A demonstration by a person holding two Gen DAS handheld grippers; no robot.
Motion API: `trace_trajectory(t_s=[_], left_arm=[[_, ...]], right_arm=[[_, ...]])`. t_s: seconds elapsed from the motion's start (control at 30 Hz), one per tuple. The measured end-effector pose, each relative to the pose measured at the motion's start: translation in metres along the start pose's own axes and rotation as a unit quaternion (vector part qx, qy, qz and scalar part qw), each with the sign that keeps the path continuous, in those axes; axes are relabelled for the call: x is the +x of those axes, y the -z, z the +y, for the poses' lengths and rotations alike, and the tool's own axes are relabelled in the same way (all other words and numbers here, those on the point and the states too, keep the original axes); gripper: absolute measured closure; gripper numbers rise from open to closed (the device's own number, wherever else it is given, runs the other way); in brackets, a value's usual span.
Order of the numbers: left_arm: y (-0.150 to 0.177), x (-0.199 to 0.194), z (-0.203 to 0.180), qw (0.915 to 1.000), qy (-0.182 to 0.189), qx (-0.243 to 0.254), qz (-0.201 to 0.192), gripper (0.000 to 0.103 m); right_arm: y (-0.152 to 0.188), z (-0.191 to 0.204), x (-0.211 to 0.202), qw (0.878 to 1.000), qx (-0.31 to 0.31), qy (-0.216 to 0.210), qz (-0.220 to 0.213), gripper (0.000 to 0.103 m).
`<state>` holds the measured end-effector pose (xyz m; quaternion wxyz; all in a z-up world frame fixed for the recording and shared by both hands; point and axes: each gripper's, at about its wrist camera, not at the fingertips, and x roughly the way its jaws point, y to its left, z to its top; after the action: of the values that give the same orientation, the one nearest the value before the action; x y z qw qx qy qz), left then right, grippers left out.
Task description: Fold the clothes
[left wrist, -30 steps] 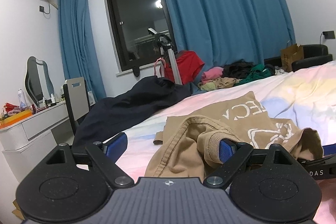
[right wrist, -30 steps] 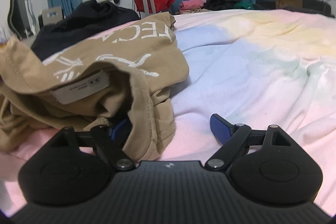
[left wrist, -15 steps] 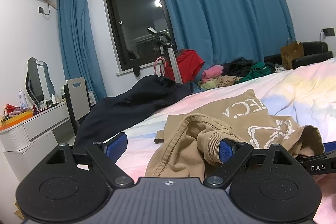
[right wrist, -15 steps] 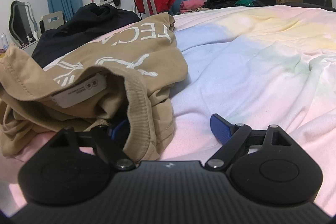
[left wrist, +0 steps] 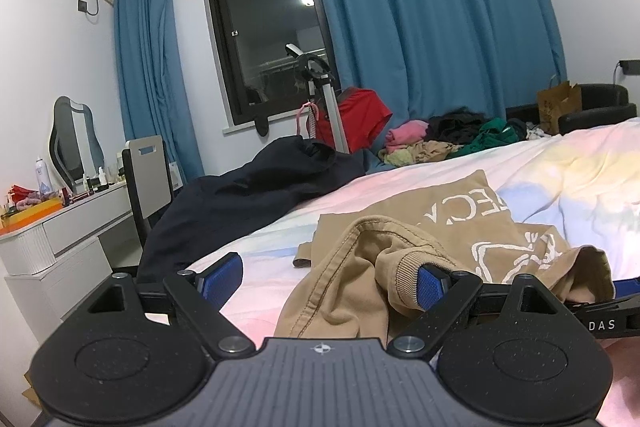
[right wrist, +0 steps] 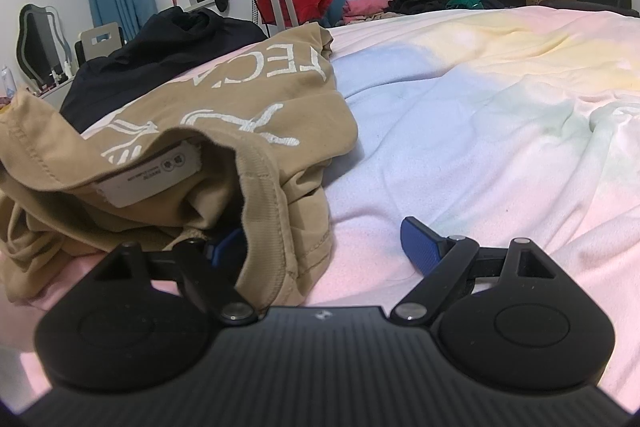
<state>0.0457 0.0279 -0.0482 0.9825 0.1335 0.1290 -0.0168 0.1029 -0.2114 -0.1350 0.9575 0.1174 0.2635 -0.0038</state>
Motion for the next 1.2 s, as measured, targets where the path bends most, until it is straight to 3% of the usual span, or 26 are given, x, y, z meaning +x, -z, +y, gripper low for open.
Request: trace_trajectory(t_s=[1.2], left_arm=[[-0.002,-0.010,-0.001,0.9998,-0.004,0.014,-0.012,0.014]], right_arm=[[-0.001,-0.001,0.000,1.000,0.009,-0.006,-0.002,0.019]])
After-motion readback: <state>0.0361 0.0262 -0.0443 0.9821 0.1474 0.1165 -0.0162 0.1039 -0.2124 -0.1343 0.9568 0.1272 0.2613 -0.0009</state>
